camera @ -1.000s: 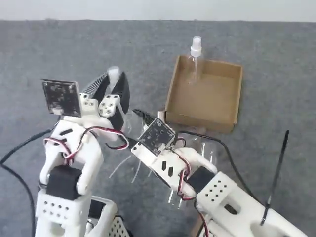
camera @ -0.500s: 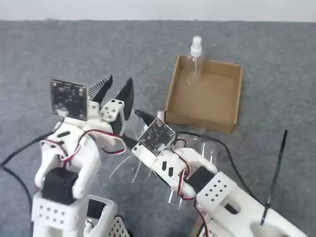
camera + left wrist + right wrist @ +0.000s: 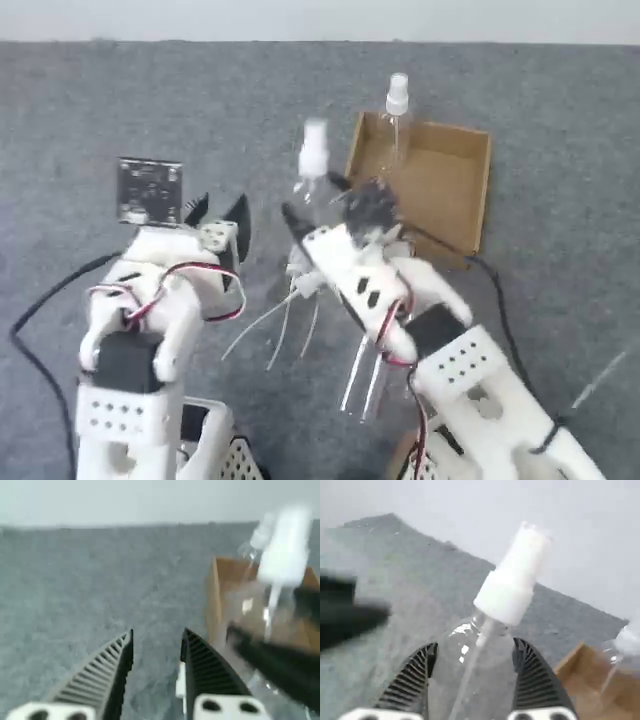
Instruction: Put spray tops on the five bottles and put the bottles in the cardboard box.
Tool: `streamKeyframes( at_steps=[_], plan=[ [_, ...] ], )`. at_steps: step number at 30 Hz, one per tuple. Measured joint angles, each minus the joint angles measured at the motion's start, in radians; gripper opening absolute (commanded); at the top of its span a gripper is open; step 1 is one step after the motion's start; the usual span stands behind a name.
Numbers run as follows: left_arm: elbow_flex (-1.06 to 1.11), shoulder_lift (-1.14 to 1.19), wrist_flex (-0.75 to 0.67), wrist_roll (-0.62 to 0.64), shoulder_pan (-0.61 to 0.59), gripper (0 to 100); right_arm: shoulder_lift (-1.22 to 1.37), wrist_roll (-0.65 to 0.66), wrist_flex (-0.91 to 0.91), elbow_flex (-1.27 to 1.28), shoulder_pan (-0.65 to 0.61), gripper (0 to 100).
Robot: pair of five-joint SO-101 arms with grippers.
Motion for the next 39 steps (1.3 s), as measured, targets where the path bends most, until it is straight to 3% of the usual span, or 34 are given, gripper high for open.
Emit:
streamKeyframes(
  at_steps=[6,12,21,31,39],
  plan=[
    [0.152,0.000,-0.066,-0.041,0.109,25,0.172,-0.006,0.071,-0.203,0.020,0.6],
    [0.259,0.000,-0.161,-0.048,0.172,26,0.322,-0.078,0.180,-0.382,0.017,0.6],
    [0.336,0.000,-0.278,-0.048,0.180,26,0.262,-0.091,0.443,-0.471,-0.035,0.6],
    [0.336,0.000,-0.278,-0.048,0.183,26,0.216,-0.092,0.483,-0.471,-0.038,0.6],
    [0.336,0.000,-0.278,-0.048,0.181,26,0.216,0.008,0.522,-0.512,0.160,0.6]
  ],
)
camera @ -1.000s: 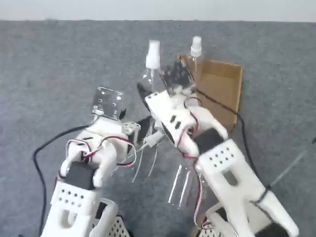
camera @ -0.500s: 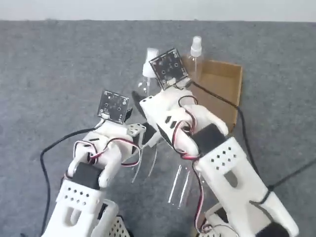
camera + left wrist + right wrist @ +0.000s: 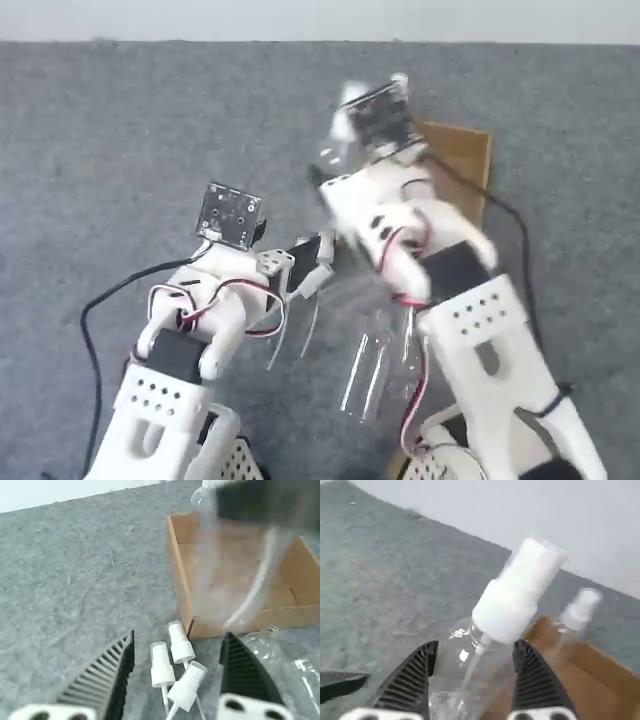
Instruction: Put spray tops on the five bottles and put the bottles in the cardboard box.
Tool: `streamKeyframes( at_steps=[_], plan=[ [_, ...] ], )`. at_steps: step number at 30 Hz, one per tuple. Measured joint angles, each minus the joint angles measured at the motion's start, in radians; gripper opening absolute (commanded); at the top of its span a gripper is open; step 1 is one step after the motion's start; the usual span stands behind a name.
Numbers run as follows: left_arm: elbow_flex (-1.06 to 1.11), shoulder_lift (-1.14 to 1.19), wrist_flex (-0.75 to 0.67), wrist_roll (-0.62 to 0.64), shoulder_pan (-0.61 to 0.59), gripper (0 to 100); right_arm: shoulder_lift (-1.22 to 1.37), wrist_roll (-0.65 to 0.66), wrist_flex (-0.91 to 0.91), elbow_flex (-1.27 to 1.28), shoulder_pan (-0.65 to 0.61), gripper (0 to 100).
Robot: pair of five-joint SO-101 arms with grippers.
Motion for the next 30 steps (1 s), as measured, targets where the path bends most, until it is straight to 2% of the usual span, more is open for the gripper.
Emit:
streamKeyframes(
  at_steps=[7,11,16,25,30],
  plan=[
    [0.000,0.000,0.000,0.000,0.000,25,0.000,0.114,0.009,-0.008,0.233,0.6],
    [0.000,0.000,0.000,0.000,0.000,23,0.008,0.126,-0.094,0.014,0.344,0.6],
    [0.000,0.000,0.000,0.000,0.000,17,0.161,0.129,-0.288,0.054,0.400,0.6],
    [0.000,0.000,0.000,0.000,0.000,17,0.514,0.132,-0.669,0.054,0.470,0.6],
    [0.000,0.000,0.000,0.000,0.000,17,0.623,0.143,-0.810,0.054,0.479,0.6]
  ],
)
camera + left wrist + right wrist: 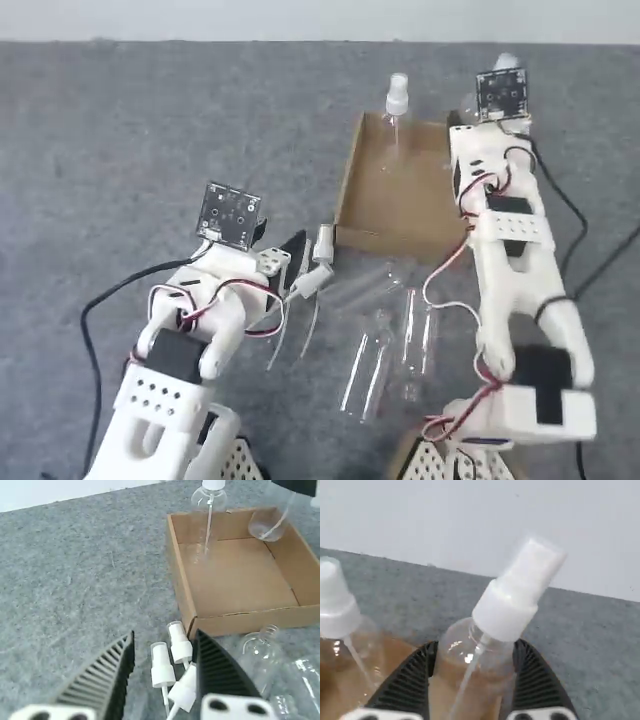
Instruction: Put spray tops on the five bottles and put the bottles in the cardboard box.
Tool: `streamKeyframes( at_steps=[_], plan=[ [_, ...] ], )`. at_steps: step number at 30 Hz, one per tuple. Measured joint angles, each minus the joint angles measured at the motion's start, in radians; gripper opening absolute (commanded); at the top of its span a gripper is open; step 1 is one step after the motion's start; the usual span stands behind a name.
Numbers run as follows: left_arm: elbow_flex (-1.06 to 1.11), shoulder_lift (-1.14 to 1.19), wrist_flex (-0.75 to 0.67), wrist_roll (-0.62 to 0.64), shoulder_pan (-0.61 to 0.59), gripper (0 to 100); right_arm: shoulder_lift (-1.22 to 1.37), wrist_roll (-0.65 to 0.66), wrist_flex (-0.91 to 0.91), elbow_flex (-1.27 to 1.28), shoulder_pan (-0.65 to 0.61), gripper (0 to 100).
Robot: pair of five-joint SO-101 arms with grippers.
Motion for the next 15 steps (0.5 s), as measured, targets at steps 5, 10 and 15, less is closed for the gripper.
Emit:
streamKeyframes(
  at_steps=[5,10,15],
  plan=[
    [0.000,0.000,0.000,0.000,0.000,17,0.101,0.034,-0.064,0.000,-0.003,0.6],
    [0.000,0.000,0.000,0.000,0.000,17,0.193,0.037,-0.072,-0.048,0.000,0.6],
    [0.000,0.000,0.000,0.000,0.000,17,0.247,0.037,-0.098,-0.087,-0.002,0.6]
  ],
)
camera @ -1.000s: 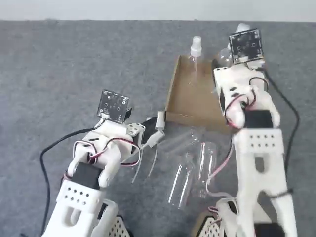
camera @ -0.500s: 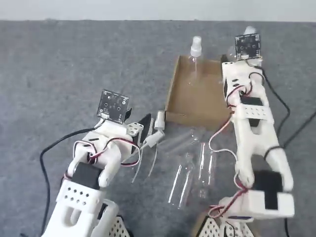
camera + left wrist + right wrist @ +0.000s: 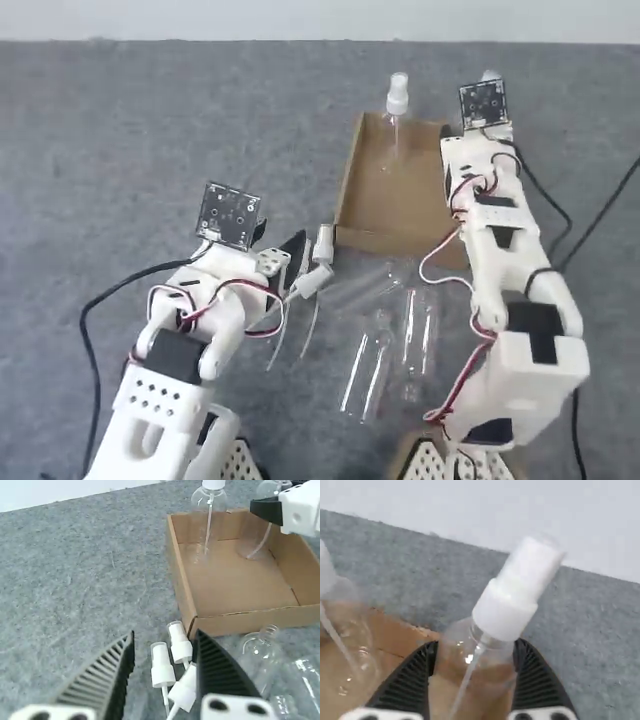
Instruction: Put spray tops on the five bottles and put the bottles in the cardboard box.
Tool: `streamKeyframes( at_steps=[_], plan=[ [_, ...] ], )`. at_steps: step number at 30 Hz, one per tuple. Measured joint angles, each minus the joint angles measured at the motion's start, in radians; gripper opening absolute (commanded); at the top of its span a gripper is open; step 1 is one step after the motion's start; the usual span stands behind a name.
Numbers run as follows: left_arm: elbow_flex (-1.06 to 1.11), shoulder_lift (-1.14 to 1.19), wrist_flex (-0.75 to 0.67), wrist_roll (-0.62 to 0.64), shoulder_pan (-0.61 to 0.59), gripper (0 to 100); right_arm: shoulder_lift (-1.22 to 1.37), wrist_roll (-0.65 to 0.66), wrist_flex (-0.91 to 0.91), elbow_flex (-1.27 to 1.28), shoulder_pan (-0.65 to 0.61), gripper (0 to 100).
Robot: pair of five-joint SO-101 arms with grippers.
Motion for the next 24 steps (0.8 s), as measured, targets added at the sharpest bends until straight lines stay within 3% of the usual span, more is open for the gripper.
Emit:
streamKeyframes(
  at_steps=[11,19,24],
  plan=[
    [0.000,0.000,0.000,0.000,0.000,17,0.049,0.002,-0.058,-0.018,-0.017,1.3],
    [0.000,0.000,0.000,0.000,0.000,17,0.051,0.003,-0.058,-0.018,-0.040,19.3],
    [0.000,0.000,0.000,0.000,0.000,17,0.054,0.005,-0.035,-0.018,-0.052,24.5]
  ],
)
